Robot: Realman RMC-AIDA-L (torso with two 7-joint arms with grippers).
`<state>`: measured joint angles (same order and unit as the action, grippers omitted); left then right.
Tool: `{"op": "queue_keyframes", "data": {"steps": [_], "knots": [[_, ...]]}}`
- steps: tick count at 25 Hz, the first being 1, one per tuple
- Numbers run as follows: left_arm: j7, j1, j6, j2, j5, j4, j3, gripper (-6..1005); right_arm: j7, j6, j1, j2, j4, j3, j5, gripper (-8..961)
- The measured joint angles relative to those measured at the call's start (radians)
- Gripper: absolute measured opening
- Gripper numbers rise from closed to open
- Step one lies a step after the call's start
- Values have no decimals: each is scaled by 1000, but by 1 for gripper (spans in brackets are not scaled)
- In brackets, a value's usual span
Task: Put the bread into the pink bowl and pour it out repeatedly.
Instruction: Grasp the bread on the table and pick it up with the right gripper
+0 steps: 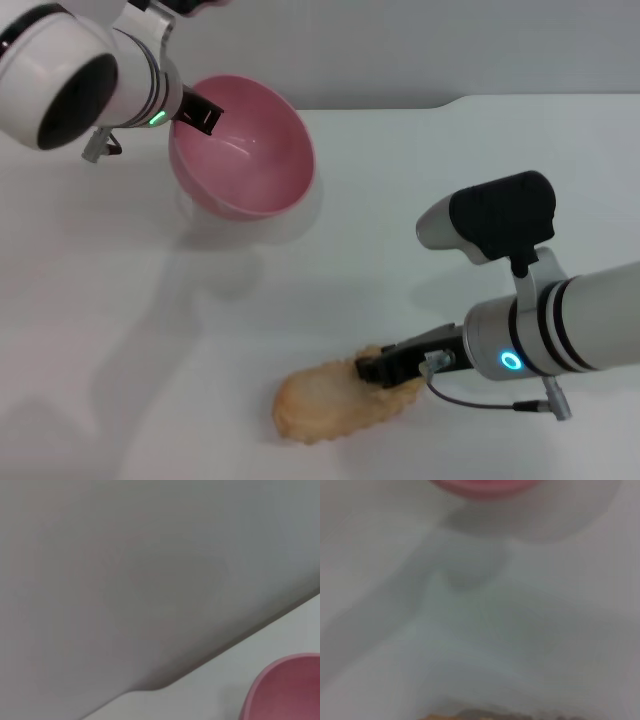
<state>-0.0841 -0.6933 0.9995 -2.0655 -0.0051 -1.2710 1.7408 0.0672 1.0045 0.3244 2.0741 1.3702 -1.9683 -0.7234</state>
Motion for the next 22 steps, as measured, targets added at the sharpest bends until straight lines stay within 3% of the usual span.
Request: {"op": "queue_keyframes", "data": {"steps": [22], "knots": [[20,35,24,4,-111,32,-47,130,10,160,-136,2,523,196,222,191]]}}
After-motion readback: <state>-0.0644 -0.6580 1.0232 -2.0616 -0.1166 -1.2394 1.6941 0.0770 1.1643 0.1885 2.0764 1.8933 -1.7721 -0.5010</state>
